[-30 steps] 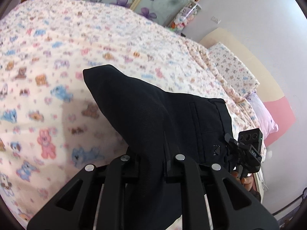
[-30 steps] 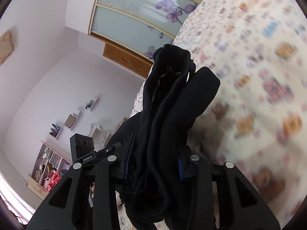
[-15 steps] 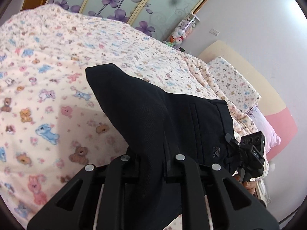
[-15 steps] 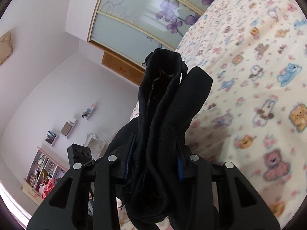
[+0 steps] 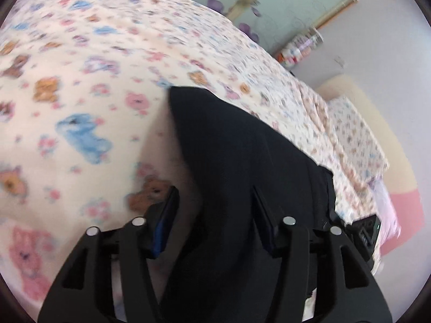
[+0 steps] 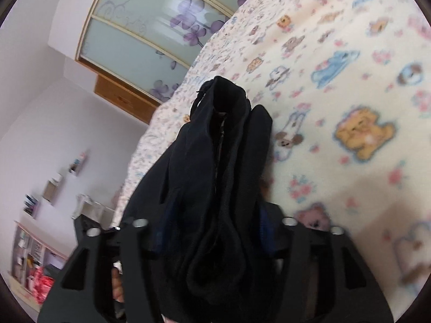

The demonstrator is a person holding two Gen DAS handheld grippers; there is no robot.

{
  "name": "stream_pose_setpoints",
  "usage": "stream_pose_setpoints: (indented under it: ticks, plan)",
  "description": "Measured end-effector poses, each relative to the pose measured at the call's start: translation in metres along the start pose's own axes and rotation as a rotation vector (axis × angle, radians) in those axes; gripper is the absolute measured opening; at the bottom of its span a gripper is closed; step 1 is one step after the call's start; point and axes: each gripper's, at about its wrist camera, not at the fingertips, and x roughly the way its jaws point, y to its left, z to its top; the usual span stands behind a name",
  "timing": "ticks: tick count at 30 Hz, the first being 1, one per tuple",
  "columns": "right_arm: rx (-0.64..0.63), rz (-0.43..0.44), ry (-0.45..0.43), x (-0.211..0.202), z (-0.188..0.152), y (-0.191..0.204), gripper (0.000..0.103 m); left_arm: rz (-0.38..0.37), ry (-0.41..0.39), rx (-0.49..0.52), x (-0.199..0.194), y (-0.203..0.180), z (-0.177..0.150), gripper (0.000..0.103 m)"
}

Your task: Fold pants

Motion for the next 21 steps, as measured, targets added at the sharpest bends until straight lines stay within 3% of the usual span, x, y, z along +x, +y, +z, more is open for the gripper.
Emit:
stream_pose_setpoints:
  ticks: [1,4,6,7,8,10,14,18,21]
  plan:
    - [-0.026,-0.033,-0.024,-0.009,0.001,0.006,0.071,0.0,-0.017,-0.009,-0.009,0.003,0.001,0.056]
    - [-0.085,-0.056,-0.161,-0.042,0.008,0.023,0.072,0.048,-0.104,0.007,-0.039,0.001,0.004,0.062]
    - [-0.085,0.015,-0.209,-0.055,0.012,0.034,0.073,0.032,-0.175,0.046,-0.059,-0.014,0.006,0.064]
    - [-0.073,0.069,-0.201,-0.055,0.013,0.042,0.081,0.012,-0.195,0.073,-0.065,-0.023,0.007,0.071]
    - [-0.065,0.102,-0.18,-0.052,0.012,0.046,0.087,-0.01,-0.208,0.104,-0.069,-0.035,0.006,0.084]
    - [-0.05,0.15,-0.12,-0.04,0.012,0.053,0.087,-0.055,-0.201,0.169,-0.067,-0.061,0.004,0.091]
    - [-0.006,0.163,-0.061,-0.018,0.004,0.054,0.087,-0.09,-0.118,0.213,-0.044,-0.087,-0.006,0.091]
    - [0.014,0.078,-0.053,-0.012,-0.001,0.037,0.084,-0.008,-0.049,0.144,-0.011,-0.066,-0.011,0.091]
    - [0.012,0.051,-0.045,-0.006,-0.006,0.022,0.077,-0.014,-0.001,0.058,0.007,-0.04,-0.013,0.078]
